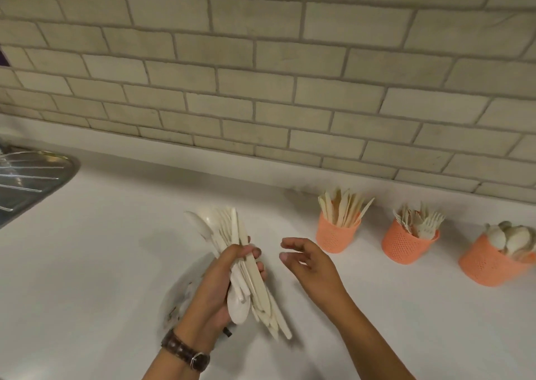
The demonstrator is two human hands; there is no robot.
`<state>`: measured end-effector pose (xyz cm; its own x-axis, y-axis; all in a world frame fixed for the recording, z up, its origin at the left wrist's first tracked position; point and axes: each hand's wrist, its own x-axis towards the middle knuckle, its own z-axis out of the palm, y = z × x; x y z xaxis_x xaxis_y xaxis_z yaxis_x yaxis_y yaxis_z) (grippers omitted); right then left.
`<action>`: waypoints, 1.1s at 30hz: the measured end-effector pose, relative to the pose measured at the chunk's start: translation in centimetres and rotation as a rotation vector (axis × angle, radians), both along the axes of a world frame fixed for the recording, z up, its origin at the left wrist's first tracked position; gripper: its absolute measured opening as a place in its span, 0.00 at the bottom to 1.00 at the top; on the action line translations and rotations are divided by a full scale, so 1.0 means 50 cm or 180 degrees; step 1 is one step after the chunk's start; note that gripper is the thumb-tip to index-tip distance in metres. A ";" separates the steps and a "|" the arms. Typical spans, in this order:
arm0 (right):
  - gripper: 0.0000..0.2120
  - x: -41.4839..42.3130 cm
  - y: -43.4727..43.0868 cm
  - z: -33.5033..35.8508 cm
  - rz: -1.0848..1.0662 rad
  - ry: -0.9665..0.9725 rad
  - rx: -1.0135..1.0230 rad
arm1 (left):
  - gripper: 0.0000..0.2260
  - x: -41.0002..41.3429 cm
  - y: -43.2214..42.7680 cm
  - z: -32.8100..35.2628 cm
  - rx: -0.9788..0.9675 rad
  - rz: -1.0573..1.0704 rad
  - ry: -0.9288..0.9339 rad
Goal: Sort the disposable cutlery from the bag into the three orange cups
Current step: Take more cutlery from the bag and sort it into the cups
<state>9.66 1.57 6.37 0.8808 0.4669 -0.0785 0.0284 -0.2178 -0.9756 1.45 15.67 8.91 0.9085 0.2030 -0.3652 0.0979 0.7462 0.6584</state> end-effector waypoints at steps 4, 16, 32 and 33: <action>0.03 -0.045 -0.092 0.041 -0.0385 0.0016 0.0504 | 0.12 0.033 -0.089 -0.012 0.0439 -0.0768 0.0081; 0.06 -0.040 -0.371 0.073 -0.1410 -0.0022 0.0550 | 0.17 0.110 -0.384 -0.008 0.1188 -0.1945 -0.0131; 0.05 0.032 -0.611 0.090 -0.1096 0.0512 0.0610 | 0.16 0.132 -0.634 -0.016 0.0888 -0.1642 -0.0040; 0.05 0.035 -0.614 0.091 -0.1070 0.0462 0.0591 | 0.16 0.131 -0.640 -0.013 0.0903 -0.1637 -0.0081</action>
